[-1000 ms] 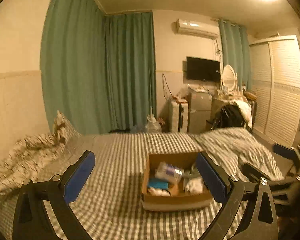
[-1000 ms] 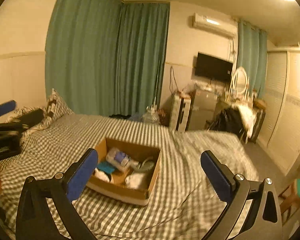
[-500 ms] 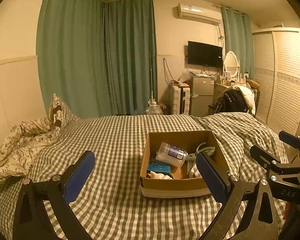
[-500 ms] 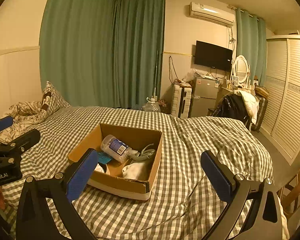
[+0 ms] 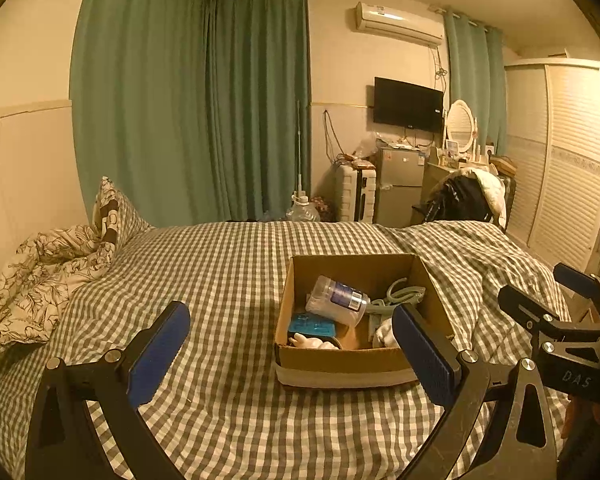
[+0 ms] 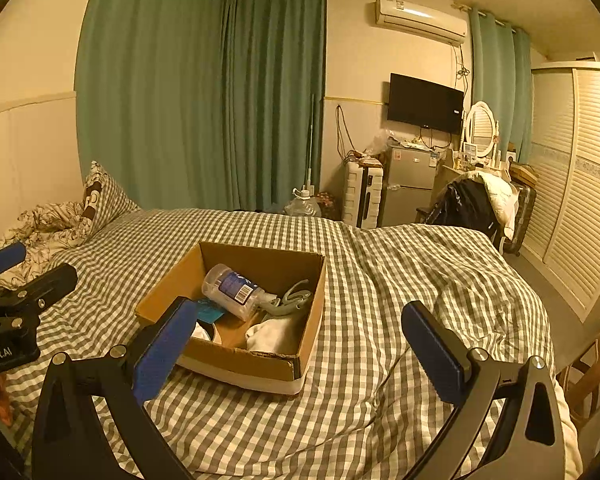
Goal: Organize objects
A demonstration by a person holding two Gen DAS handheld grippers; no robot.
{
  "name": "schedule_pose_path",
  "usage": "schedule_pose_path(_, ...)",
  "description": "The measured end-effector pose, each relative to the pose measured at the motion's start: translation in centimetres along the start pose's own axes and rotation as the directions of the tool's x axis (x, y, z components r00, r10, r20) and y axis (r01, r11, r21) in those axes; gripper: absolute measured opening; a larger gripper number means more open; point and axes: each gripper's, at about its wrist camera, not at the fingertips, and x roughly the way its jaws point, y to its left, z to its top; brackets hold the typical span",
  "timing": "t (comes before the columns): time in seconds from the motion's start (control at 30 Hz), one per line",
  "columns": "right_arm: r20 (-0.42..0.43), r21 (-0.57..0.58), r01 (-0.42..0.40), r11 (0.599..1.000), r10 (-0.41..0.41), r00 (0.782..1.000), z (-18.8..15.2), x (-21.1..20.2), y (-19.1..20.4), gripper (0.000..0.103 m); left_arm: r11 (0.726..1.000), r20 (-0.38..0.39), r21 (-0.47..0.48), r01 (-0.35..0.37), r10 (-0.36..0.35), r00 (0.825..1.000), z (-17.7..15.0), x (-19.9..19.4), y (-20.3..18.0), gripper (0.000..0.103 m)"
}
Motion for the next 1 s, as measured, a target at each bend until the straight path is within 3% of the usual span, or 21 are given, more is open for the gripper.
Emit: schedule_pose_path(1.0,-0.005,-0.001,-0.005,1.0,0.005,1.0,0.0,-0.13,0.33,0.103,1.0,-0.036,-0.003,0.006,-0.006,0.999,-0.39,0.32,0.02,0.103)
